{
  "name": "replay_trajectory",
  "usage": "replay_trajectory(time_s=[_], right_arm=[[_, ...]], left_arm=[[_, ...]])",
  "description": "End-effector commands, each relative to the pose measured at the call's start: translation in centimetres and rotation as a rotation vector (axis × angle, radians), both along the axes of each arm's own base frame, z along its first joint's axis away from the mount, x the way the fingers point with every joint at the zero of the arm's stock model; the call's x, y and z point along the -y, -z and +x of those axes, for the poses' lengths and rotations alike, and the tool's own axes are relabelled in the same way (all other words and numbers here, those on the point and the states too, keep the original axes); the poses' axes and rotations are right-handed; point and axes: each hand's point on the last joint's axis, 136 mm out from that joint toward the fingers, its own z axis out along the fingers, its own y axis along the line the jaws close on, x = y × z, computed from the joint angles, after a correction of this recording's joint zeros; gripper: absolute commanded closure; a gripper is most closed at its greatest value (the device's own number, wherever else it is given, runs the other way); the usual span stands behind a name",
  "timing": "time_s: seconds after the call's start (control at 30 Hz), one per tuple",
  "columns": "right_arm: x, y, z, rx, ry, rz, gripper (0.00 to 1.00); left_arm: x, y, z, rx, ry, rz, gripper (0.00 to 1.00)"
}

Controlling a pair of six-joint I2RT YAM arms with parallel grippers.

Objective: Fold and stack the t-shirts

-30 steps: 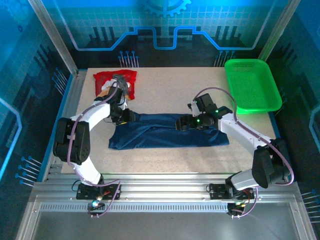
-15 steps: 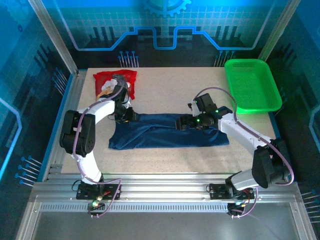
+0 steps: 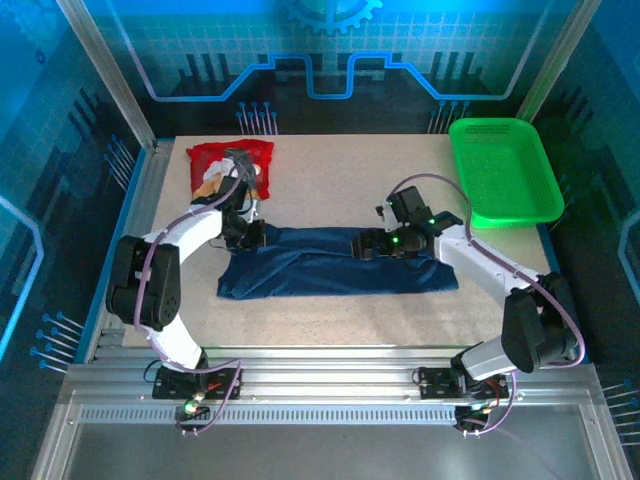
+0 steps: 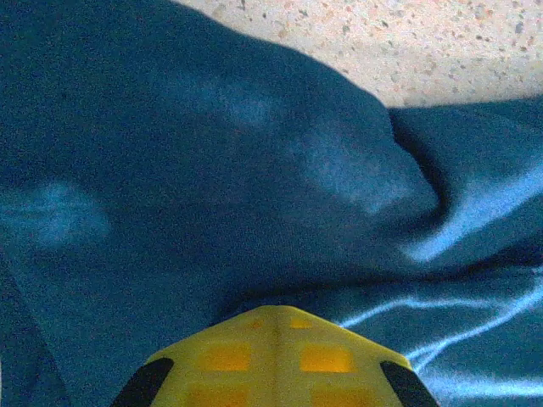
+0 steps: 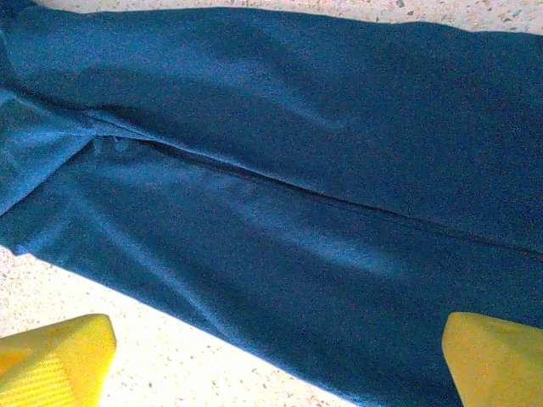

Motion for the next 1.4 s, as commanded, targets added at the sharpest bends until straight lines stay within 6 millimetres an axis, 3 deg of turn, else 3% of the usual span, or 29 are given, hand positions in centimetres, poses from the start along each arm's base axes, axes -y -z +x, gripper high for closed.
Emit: replay_trajectory(time_s=[0.0, 0.17, 0.27, 0.37, 0.43, 0.47, 0.57, 0.83, 1.03, 1.37], right_arm=[[-0.6, -0.8, 0.7, 0.019, 0.004, 0.006, 0.00], [-0.4, -0.6, 0.9, 0.019, 0.012, -0.009, 0.00], [-0.4, -0.5, 1.0, 0.018, 0.014, -0.015, 0.00], [-0.5, -0.5, 1.1, 0.017, 0.012, -0.010, 0.00], [-0.6, -0.6, 1.1, 0.018, 0.012, -0.003, 0.00], [-0.6, -0.5, 1.1, 0.016, 0.011, 0.000, 0.00], [-0.7, -0.5, 1.0, 0.014, 0.010, 0.004, 0.00], [-0.4, -0.8, 0.7, 0.017, 0.007, 0.000, 0.00], [-0.1, -0.8, 0.5, 0.016, 0.013, -0.004, 0.00], [0.0, -0.8, 0.8, 0.015, 0.016, -0.005, 0.00]], left_arm=[[1.2, -1.3, -1.3, 0.009, 0.030, -0.057, 1.00], [2.9, -1.4, -3.2, 0.001, 0.080, -0.078, 1.00], [2.1, -0.5, -3.7, -0.007, 0.037, -0.043, 1.00], [1.2, -1.0, -3.2, 0.017, -0.008, -0.003, 1.00], [1.2, -1.8, -2.4, 0.054, -0.018, -0.007, 0.75], [1.1, -2.0, -2.0, 0.064, -0.019, 0.005, 0.68], [0.5, -1.8, -0.9, 0.070, -0.017, 0.040, 0.57], [-0.3, -0.4, 1.8, 0.076, -0.013, 0.069, 0.59], [-0.3, 1.1, 2.4, 0.048, 0.004, 0.074, 0.62], [0.1, 1.1, 1.9, 0.048, 0.006, 0.043, 0.87]])
